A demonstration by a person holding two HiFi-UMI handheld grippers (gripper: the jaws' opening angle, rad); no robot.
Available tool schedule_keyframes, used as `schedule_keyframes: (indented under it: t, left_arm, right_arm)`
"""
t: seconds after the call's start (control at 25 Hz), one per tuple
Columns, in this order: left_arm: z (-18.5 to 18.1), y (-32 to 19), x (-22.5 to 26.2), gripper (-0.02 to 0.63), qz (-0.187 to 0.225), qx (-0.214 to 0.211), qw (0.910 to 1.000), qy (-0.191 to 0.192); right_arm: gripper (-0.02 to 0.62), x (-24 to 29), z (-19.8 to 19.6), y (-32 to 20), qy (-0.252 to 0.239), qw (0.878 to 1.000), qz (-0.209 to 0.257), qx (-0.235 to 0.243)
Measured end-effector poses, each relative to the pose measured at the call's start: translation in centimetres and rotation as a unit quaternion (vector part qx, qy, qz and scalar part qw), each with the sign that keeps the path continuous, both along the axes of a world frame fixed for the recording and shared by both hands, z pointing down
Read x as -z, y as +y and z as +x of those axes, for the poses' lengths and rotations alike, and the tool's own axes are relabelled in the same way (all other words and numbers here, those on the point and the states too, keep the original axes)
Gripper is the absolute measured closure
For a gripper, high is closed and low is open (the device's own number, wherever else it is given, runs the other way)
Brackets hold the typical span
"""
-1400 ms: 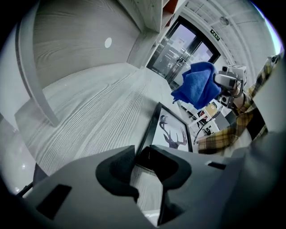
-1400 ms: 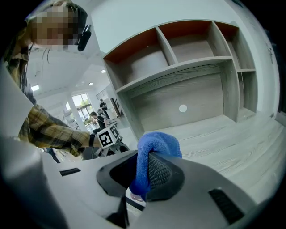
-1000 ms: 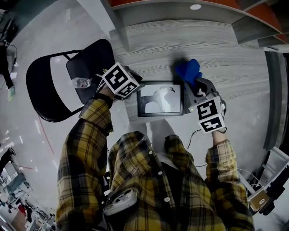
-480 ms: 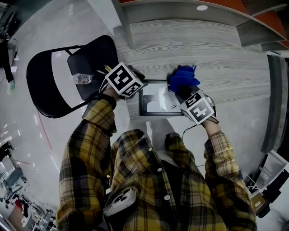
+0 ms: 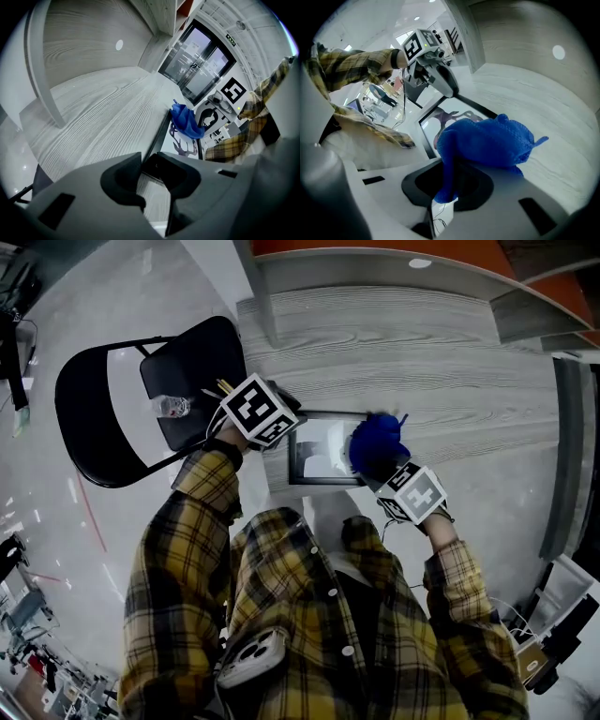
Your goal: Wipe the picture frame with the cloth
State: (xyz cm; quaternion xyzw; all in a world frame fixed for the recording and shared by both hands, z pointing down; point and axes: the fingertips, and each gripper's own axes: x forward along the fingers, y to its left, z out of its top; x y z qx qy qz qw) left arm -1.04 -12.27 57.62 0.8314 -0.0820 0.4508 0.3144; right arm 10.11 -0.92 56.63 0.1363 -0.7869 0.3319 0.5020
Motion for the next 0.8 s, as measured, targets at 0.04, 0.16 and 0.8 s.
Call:
schedule_keyframes:
  t: [0.04, 0.16, 0.8]
  left_arm:
    - [0.0, 0.0, 0.0, 0.5, -0.001, 0.0, 1.0, 0.0]
    - [0.0, 0.0, -0.1, 0.5, -0.003, -0.003, 1.0, -0.002]
    - [-0.1, -0.1, -0.3, 0.5, 0.001, 0.013, 0.9998, 0.012]
  right_arm:
    - [0.543, 0.1, 0.0, 0.5, -0.001, 1.0, -0.003, 0.0]
    - [0.543, 0.3, 0.1, 1.3, -0.003, 1.0, 0.0, 0.0]
    - [0.543, 6.6, -1.4, -3.8, -0.093, 0.99, 0.052, -0.09]
